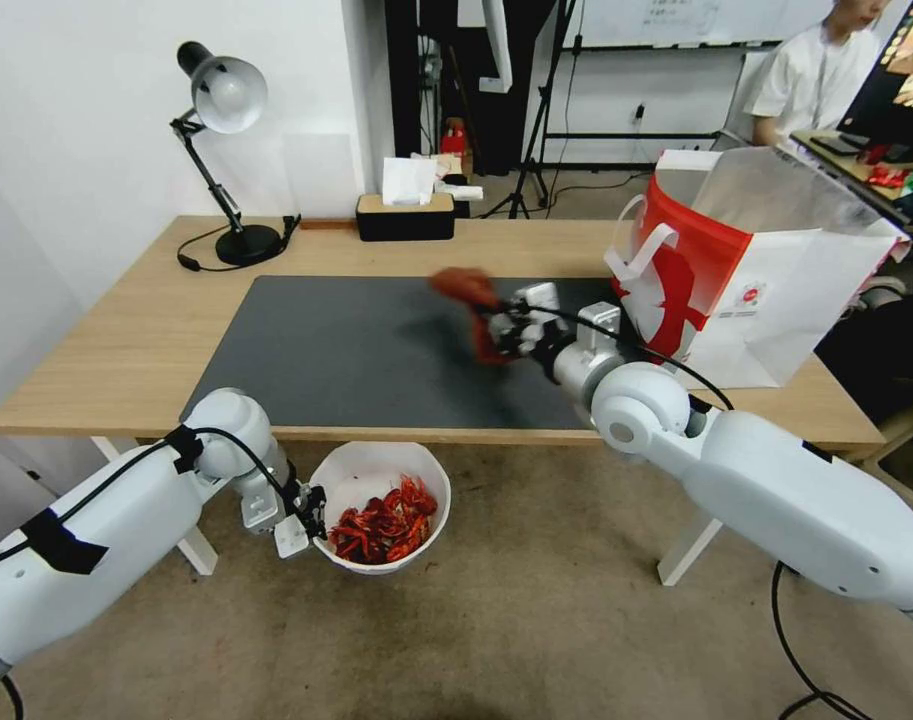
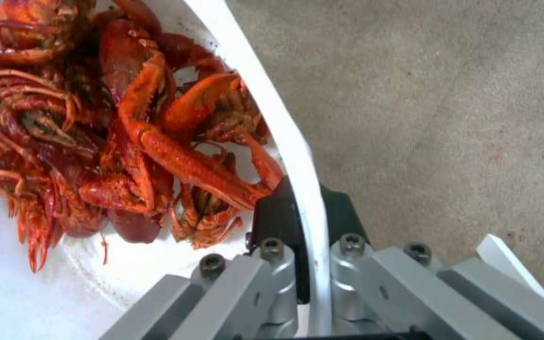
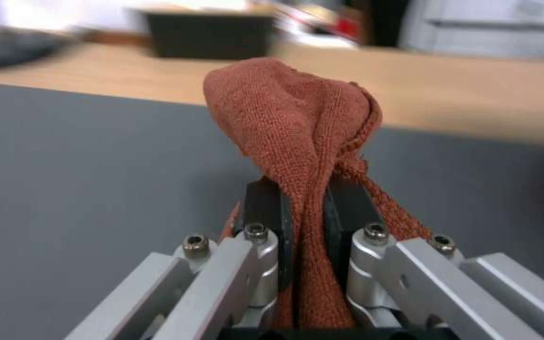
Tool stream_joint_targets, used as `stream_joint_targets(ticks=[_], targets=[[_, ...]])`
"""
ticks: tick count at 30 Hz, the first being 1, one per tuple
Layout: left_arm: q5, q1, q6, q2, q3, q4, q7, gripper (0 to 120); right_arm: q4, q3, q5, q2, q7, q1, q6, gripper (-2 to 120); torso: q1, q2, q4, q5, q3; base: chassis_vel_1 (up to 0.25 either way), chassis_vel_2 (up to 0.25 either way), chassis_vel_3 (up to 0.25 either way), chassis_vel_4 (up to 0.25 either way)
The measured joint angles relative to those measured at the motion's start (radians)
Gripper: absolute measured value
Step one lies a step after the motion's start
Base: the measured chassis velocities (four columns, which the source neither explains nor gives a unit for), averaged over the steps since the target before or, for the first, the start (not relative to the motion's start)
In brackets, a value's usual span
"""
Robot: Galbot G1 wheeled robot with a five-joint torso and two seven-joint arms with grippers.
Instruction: Sweep shrimp from table into container with towel, then put container into takeout bag.
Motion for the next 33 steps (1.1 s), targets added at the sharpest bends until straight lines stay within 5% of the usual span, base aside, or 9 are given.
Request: stream_joint_targets(ticks=[6, 10, 27, 33], targets=[[0.001, 0.008, 0.000, 0.005, -0.003, -0.005, 0.004, 0, -0.010, 0.025, 0.052, -0.001, 0.072, -0.023, -0.058, 10, 0.000, 0.000, 0.0002, 0.0001, 0.000, 0.000, 0.000, 0.000, 0.000], [0.000, 0.010, 0.006, 0.006, -0.003, -0.019, 0.010, 0, 0.015, 0.040, 0.056, -0.005, 0.063, -0.028, -0.135, 25, 0.000, 0.000, 0.0000, -0.0001, 0.000, 0.000, 0.000, 0.000, 0.000], [-0.002, 0.005, 0.010, 0.006, 0.000, -0.019, 0.017, 0, 0.038, 0.073, 0.119, -0.016, 0.061, -0.055, -0.142, 85, 0.000, 0.000, 0.0001, 0.0000, 0.000, 0.000, 0.000, 0.000, 0.000], [-0.003, 0.011, 0.012, 0.012, -0.001, -0.032, 0.018, 0, 0.131, 0.133, -0.016, -0.068, -0.127, -0.168, 0.027, 99, 0.000, 0.000, 0.0004, -0.0002, 0.000, 0.000, 0.000, 0.000, 0.000]])
